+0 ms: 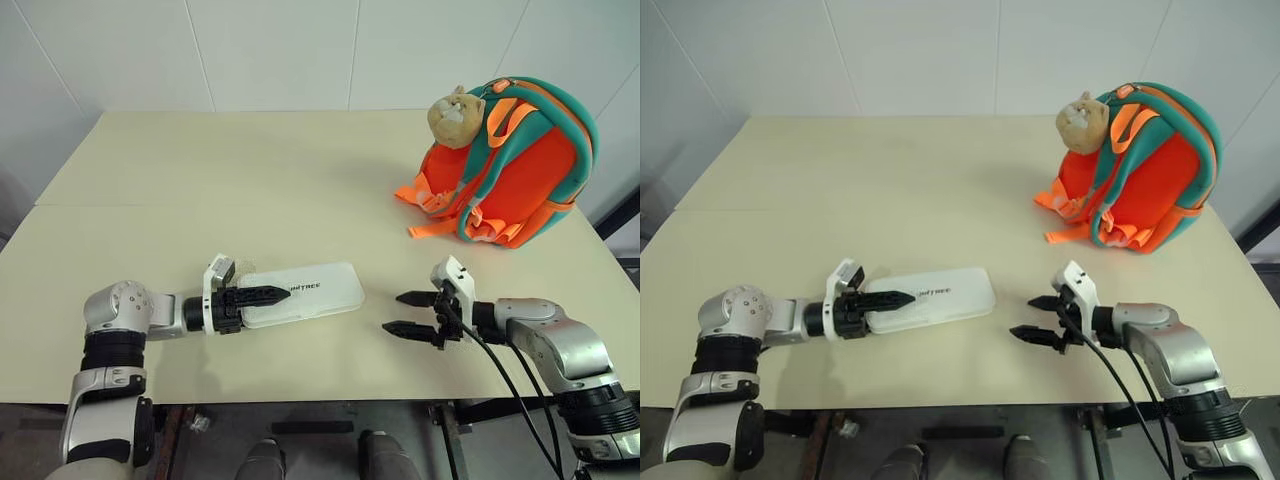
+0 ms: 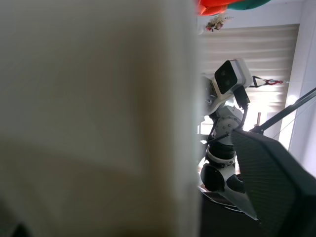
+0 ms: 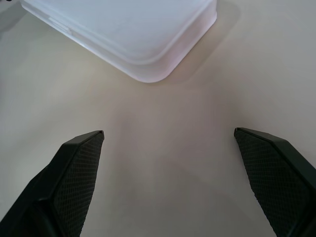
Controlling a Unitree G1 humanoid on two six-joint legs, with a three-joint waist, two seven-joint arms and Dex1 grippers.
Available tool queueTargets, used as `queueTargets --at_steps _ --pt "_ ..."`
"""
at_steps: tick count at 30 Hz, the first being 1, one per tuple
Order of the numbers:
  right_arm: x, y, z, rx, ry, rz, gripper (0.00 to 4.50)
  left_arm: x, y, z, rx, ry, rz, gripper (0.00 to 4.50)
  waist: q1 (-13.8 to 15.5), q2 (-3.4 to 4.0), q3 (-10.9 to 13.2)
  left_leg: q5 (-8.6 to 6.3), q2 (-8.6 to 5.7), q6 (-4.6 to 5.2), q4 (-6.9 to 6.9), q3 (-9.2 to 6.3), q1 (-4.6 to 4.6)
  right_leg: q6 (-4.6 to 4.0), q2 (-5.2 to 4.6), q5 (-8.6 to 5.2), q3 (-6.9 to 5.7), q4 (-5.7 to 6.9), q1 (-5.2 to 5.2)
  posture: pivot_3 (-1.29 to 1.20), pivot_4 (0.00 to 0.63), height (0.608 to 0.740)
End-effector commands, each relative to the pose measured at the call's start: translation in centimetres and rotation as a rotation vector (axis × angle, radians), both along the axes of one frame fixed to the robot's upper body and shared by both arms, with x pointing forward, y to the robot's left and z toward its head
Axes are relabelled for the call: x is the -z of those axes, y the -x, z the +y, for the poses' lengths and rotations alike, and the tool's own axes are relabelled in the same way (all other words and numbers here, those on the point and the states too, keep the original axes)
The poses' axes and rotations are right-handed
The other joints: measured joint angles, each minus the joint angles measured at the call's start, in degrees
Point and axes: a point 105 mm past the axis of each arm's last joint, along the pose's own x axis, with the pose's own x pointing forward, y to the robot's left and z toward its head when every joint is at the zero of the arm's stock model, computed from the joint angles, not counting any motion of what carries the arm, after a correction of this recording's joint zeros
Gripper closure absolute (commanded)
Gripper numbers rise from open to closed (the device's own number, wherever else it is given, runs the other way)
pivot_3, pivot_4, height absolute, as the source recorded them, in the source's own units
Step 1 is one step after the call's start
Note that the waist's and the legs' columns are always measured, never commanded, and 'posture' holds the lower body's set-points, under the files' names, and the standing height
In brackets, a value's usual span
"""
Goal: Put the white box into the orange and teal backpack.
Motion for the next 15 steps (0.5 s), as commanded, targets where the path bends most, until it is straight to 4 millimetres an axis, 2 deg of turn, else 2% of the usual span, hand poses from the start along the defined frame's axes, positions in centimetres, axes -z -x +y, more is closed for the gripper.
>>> queueTargets --at_steps 1,5,10,12,15 --pt "0.0 0.1 -0.8 0.041 0.015 -0.02 0.0 -0.6 0.3 -0.1 0.003 0.05 -0.016 1.74 0.0 0.0 0.0 0.0 0.0 0.0 0.0 0.0 0.0 0.0 0.0 0.0 0.0 0.0 0.0 0.0 0.15 0.74" --pt "-1.1 -0.5 -1.8 0.131 -0.019 -0.082 0.0 -1.1 0.3 -0.3 -0.007 0.075 -0.045 2.95 0.0 0.0 0.0 0.0 0.0 0.0 0.01 0.0 -0.01 0.0 -0.01 0.0 0.0 -0.01 0.0 0.0 0.15 0.74" --pt "-3.0 -1.4 -4.1 0.263 -0.012 -0.202 0.0 -1.3 1.3 -0.8 0.034 0.082 -0.078 3.04 0.0 0.0 0.0 -0.01 0.0 0.0 0.0 0.0 -0.06 -0.01 -0.01 0.0 0.0 -0.02 -0.05 0.0 0.15 0.74" --pt "-4.6 -2.3 -5.8 0.354 -0.001 -0.283 0.0 -1.6 1.1 -0.9 0.016 0.076 -0.105 3.04 0.0 0.0 0.0 -0.01 0.0 -0.01 0.0 0.01 -0.07 -0.02 -0.01 0.0 0.01 -0.02 -0.06 0.0 0.15 0.74" --pt "-8.0 -4.1 -8.8 0.537 0.0 -0.432 0.0 -2.4 -0.1 -0.9 -0.04 0.05 -0.222 3.04 -0.1 0.0 0.0 -0.01 0.0 -0.01 0.02 0.03 -0.08 -0.04 -0.01 0.01 0.02 -0.05 -0.07 0.0 0.15 0.74"
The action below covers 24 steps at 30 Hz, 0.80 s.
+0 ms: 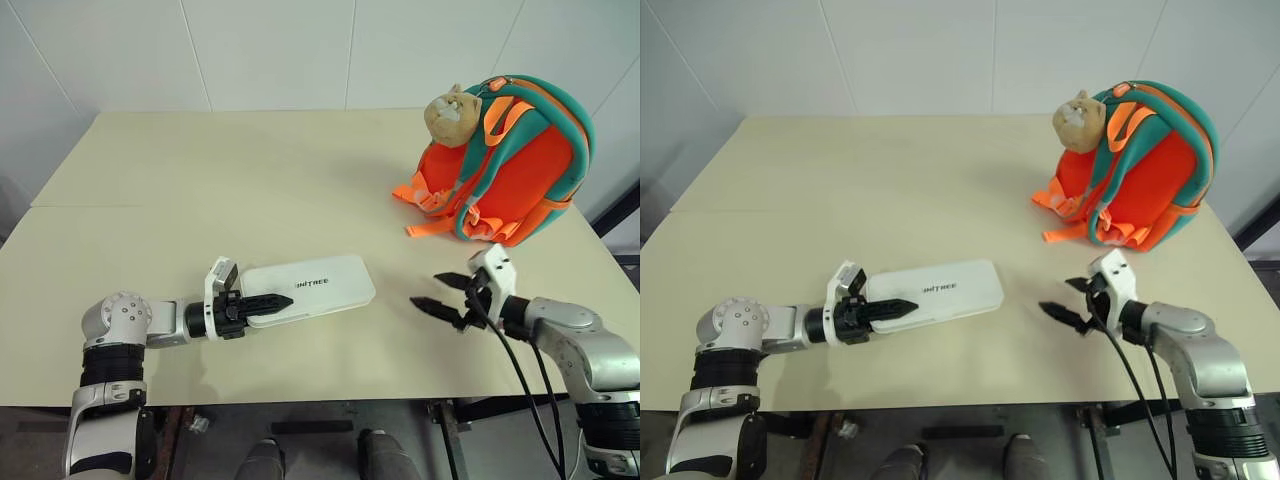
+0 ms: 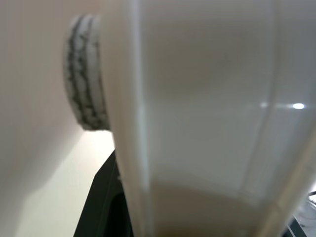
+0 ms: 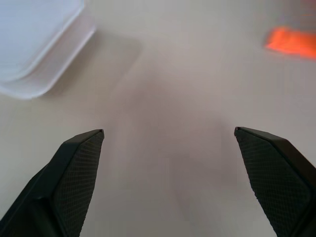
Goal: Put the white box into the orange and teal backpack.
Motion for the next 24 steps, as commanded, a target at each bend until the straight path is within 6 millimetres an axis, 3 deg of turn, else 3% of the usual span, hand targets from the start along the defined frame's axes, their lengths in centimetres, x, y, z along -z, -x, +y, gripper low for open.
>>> queueTargets --at_steps 1,8,14,22,24 --pt "-5.1 -1.8 -3.7 0.208 0.008 -0.216 0.0 -2.1 -1.3 0.3 -0.062 0.012 -0.162 3.04 0.0 0.0 0.0 0.01 0.0 -0.01 0.02 0.0 0.0 -0.02 0.0 0.01 0.0 -0.01 0.0 0.0 0.15 0.74" --pt "-9.5 -5.0 -5.5 0.371 -0.065 -0.339 0.0 -2.3 -2.0 0.6 -0.075 -0.061 -0.321 3.04 0.0 0.01 0.0 0.03 0.02 0.0 -0.03 0.06 -0.04 -0.06 0.01 0.04 0.02 -0.21 0.01 0.0 0.15 0.74" --pt "-12.1 -8.2 -3.1 0.302 -0.201 -0.351 0.0 -2.1 -1.6 0.8 -0.088 -0.048 -0.343 3.04 -0.3 0.05 0.0 0.0 0.03 0.04 -0.2 0.08 -0.06 0.0 0.01 0.07 0.05 -0.25 -0.07 0.0 0.15 0.74" --pt "-11.2 -12.6 -0.8 0.278 -0.179 -0.308 0.0 -2.4 -1.6 1.9 -0.184 -0.035 -0.378 3.04 -0.4 0.05 0.0 0.01 0.03 0.01 -0.46 0.09 -0.09 0.02 0.0 0.06 0.03 -0.41 -0.12 0.0 0.15 0.74" --pt "-10.7 -13.1 -0.3 0.264 -0.177 -0.317 0.4 -2.4 -1.5 2.4 -0.224 -0.034 -0.386 3.04 -0.6 0.05 0.0 0.04 0.03 -0.04 -0.52 0.09 -0.09 0.03 0.0 0.06 0.03 -0.45 -0.14 0.0 0.15 0.74"
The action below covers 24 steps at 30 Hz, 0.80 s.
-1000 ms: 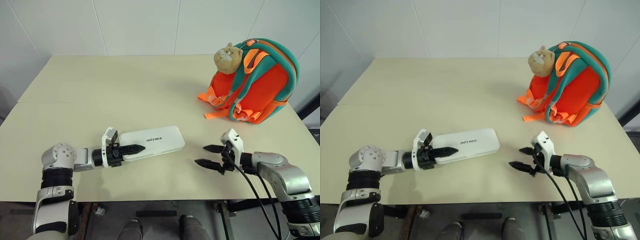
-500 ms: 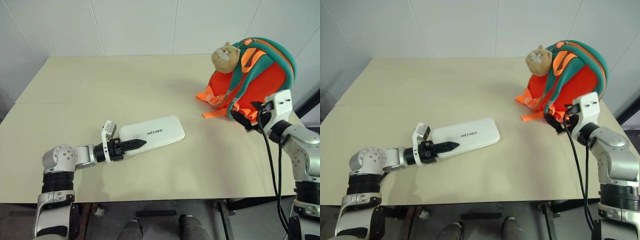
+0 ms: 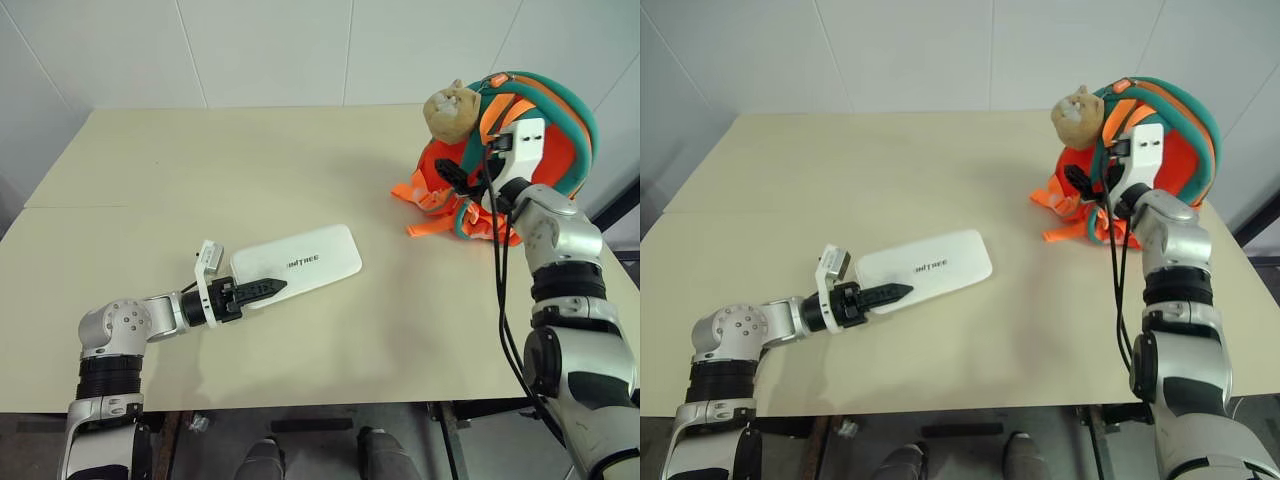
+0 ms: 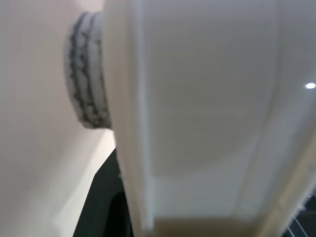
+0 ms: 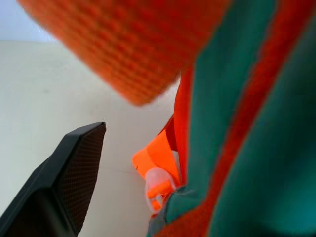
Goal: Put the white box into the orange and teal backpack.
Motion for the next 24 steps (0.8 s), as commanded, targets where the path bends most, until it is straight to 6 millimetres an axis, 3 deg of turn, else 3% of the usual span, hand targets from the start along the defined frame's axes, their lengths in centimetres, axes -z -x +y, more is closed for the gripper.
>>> queueTargets --at_steps 1,6,9,13,18,24 --pt "-0.4 -0.5 0.5 -0.02 0.041 -0.063 0.59 -1.5 0.3 0.7 -0.056 0.042 -0.083 3.04 -0.2 0.0 0.0 0.01 0.0 -0.02 -0.01 0.0 0.0 0.0 0.0 0.0 0.0 -0.02 0.0 0.0 0.15 0.74" --pt "-1.7 0.0 3.4 -0.208 0.04 -0.137 2.21 -2.8 1.1 1.9 -0.105 0.1 -0.157 3.04 -1.4 0.01 0.0 0.07 0.0 -0.13 -0.05 0.01 0.0 0.02 0.0 -0.01 0.0 -0.02 0.0 0.0 0.15 0.74" --pt "-3.2 2.6 7.4 -0.552 0.022 -0.204 3.25 -3.5 1.1 3.6 -0.174 0.074 -0.212 3.04 -1.9 0.01 0.0 0.1 0.05 -0.19 -0.05 0.01 0.04 0.03 0.04 -0.01 0.0 0.05 0.0 0.0 0.15 0.74" --pt "-3.7 6.7 10.8 -0.889 -0.009 -0.153 4.48 -3.3 1.0 5.8 -0.257 0.018 -0.226 3.04 -2.6 0.03 0.0 0.12 0.06 -0.2 -0.03 -0.02 0.09 0.03 0.05 -0.02 0.0 0.24 0.0 0.0 0.15 0.74" --pt "-4.0 15.8 13.3 -1.319 -0.076 0.029 4.48 -2.7 1.5 8.4 -0.332 -0.039 -0.226 3.04 -2.4 0.09 0.1 -0.01 0.07 -0.08 -0.08 -0.1 0.02 0.0 0.04 -0.14 -0.01 0.54 -0.13 0.0 0.15 0.74" --pt "-5.8 21.6 13.4 -1.532 -0.152 0.142 4.48 -2.3 1.7 8.8 -0.356 -0.018 -0.211 3.04 -1.6 0.1 0.1 -0.06 0.07 0.0 0.0 -0.1 0.04 -0.08 0.04 -0.18 -0.03 0.42 -0.16 0.0 0.15 0.74"
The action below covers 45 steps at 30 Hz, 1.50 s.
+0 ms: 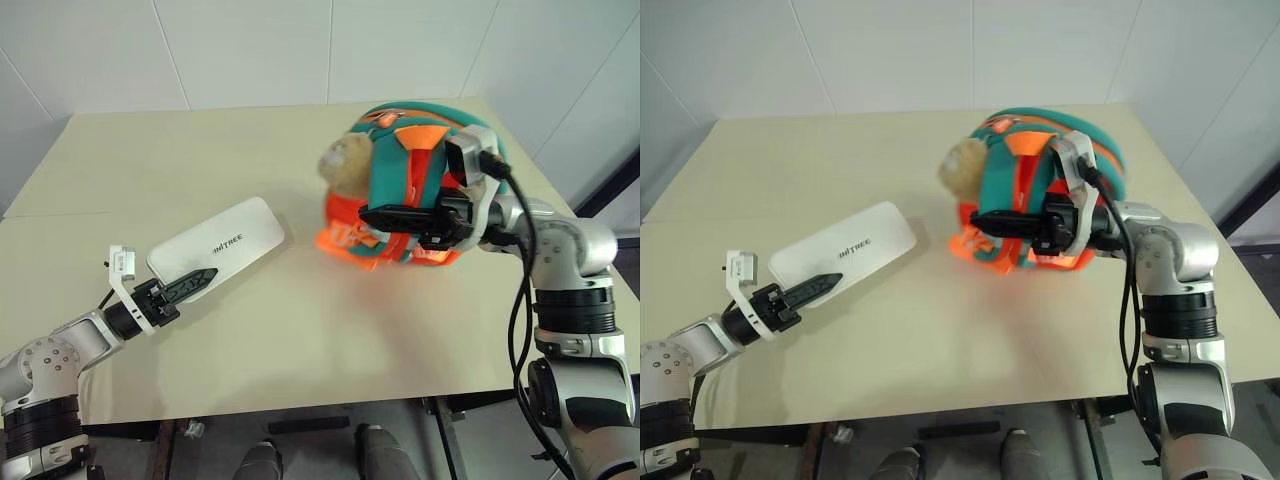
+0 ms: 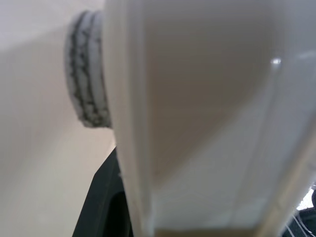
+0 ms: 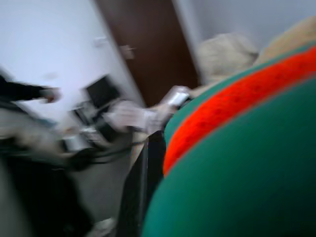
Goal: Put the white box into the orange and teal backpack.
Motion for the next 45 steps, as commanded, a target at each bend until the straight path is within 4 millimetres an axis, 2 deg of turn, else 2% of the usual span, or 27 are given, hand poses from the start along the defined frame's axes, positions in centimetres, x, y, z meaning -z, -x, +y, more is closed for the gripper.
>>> queueTargets --at_steps 1,2,4,10,17,20,25,29,31,38,41,45 --pt "-2.0 3.7 -0.5 -0.156 -0.021 0.032 4.48 -0.9 0.7 -0.1 0.026 0.032 -0.042 3.04 0.6 0.0 0.0 0.0 0.0 0.0 0.04 0.01 0.0 0.0 0.0 0.0 0.0 0.01 0.01 0.0 0.15 0.74" --pt "-1.9 4.2 -0.6 -0.178 -0.004 0.059 4.48 -0.8 0.9 -0.3 0.043 0.028 -0.041 3.04 0.9 0.0 0.0 -0.01 0.0 0.02 0.09 0.02 0.0 -0.01 0.0 0.01 0.0 0.01 0.02 0.0 0.15 0.74" --pt "-0.4 4.3 -1.0 -0.172 0.075 0.106 4.48 -1.1 0.9 -0.6 0.055 0.02 -0.061 3.04 1.3 -0.02 0.0 -0.04 -0.01 0.04 0.15 0.03 -0.01 -0.02 -0.02 0.0 0.0 -0.01 0.04 0.0 0.15 0.74" --pt "3.6 1.9 -2.3 -0.038 0.198 0.133 4.48 -3.2 1.7 -1.1 0.067 -0.012 -0.201 3.04 2.5 -0.11 0.0 -0.2 -0.02 0.08 0.48 0.06 -0.14 0.01 -0.01 0.02 -0.03 -0.15 0.1 0.0 0.15 0.74" --pt "5.6 1.9 -2.4 -0.015 0.215 0.133 4.48 -8.6 5.5 -1.7 0.127 -0.059 -0.413 3.04 2.4 -0.13 0.0 -0.26 0.02 0.12 0.53 0.06 -0.28 0.06 0.01 0.07 -0.03 -0.24 0.03 0.0 0.15 0.74" --pt "6.4 1.8 -2.4 -0.003 0.225 0.143 4.48 -9.8 7.1 -2.5 0.182 -0.112 -0.444 3.04 2.4 -0.13 0.0 -0.28 0.01 0.14 0.58 0.07 -0.32 0.07 -0.02 0.08 -0.03 -0.28 0.05 0.0 0.15 0.74" --pt "6.8 1.1 -2.1 0.008 0.236 0.138 4.48 -9.7 9.2 -3.1 0.302 -0.214 -0.402 3.04 2.3 -0.13 0.0 -0.28 0.01 0.15 0.59 0.08 -0.29 -0.08 0.0 0.0 -0.02 -0.26 0.04 0.0 0.15 0.74" --pt "6.8 0.8 -1.9 0.002 0.24 0.137 4.48 -10.2 9.4 -3.3 0.34 -0.239 -0.416 3.04 2.3 -0.13 0.0 -0.28 0.0 0.15 0.6 0.09 -0.3 -0.88 -0.01 -0.36 -0.01 -0.33 0.06 0.0 0.15 0.74" --pt "6.9 0.6 -1.8 0.004 0.241 0.136 4.48 -10.4 9.3 -3.4 0.338 -0.241 -0.433 3.04 2.4 -0.13 0.0 -0.27 0.01 0.15 0.6 0.09 -0.3 -0.88 0.0 -0.36 -0.01 -0.33 0.07 0.0 0.15 0.74" --pt "7.0 -0.1 -2.0 0.024 0.242 0.135 4.48 -13.9 9.7 -3.6 0.321 -0.152 -0.569 3.04 2.4 -0.14 0.0 -0.28 0.01 0.16 0.58 0.08 -0.32 -0.67 0.0 -0.26 -0.02 -0.32 0.05 0.0 0.15 0.74" --pt "7.0 -0.3 -1.9 0.022 0.242 0.132 4.48 -13.5 10.1 -4.4 0.363 -0.155 -0.552 3.04 2.1 -0.14 0.0 -0.28 0.01 0.16 0.58 0.09 -0.31 -0.1 0.0 0.05 -0.01 -0.31 0.05 0.0 0.15 0.74" --pt "6.9 -0.4 -1.5 0.015 0.234 0.126 4.48 -12.2 9.8 -4.5 0.363 -0.202 -0.511 3.04 2.1 -0.13 0.0 -0.28 0.02 0.16 0.55 0.09 -0.31 -0.1 0.02 0.05 -0.02 -0.3 0.04 0.0 0.15 0.74"
